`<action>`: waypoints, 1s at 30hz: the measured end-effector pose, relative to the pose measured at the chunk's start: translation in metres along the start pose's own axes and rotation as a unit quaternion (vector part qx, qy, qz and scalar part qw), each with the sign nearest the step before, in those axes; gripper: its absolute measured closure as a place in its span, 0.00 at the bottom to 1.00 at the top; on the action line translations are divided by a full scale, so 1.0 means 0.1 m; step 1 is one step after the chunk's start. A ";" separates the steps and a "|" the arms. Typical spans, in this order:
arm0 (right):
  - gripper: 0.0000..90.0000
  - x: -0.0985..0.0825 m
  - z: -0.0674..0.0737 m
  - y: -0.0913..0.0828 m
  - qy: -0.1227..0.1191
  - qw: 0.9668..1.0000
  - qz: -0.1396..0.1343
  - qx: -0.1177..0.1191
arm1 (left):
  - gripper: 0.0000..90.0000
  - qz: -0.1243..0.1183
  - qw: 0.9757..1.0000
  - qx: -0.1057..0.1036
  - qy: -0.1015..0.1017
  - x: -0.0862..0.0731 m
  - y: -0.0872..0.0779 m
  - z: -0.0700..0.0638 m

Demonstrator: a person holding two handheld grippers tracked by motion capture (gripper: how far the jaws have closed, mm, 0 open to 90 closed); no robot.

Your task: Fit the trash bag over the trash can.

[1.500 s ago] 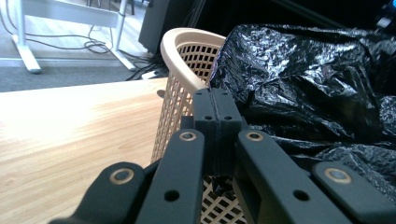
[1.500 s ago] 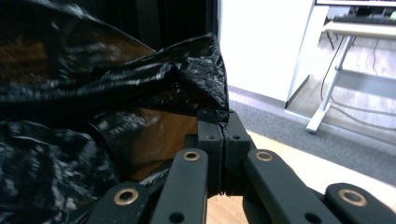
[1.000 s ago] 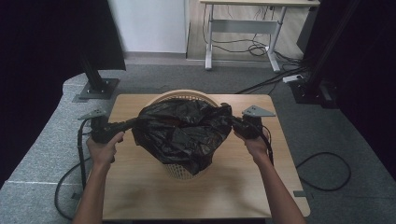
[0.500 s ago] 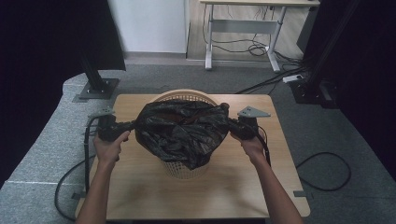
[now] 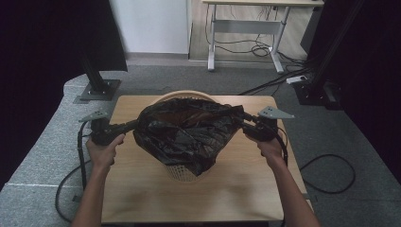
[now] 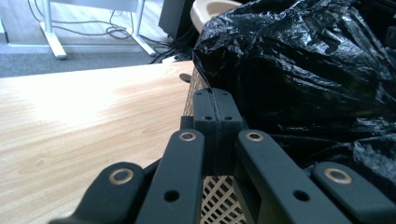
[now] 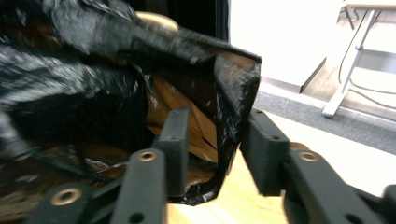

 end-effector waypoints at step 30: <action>0.81 0.33 0.26 -0.02 -0.061 0.994 -0.029 0.091 | 1.00 -0.008 1.000 -0.014 0.019 0.21 -0.04 -0.12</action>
Point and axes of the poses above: each handheld gripper's, and its own axes: y roughly forward along the jaws, x roughly out of its top, z roughly to its left, the point moved 3 cm from there along y, roughly forward along the jaws, and after that the axes turned 1 degree about z, right-handed, at the moved point
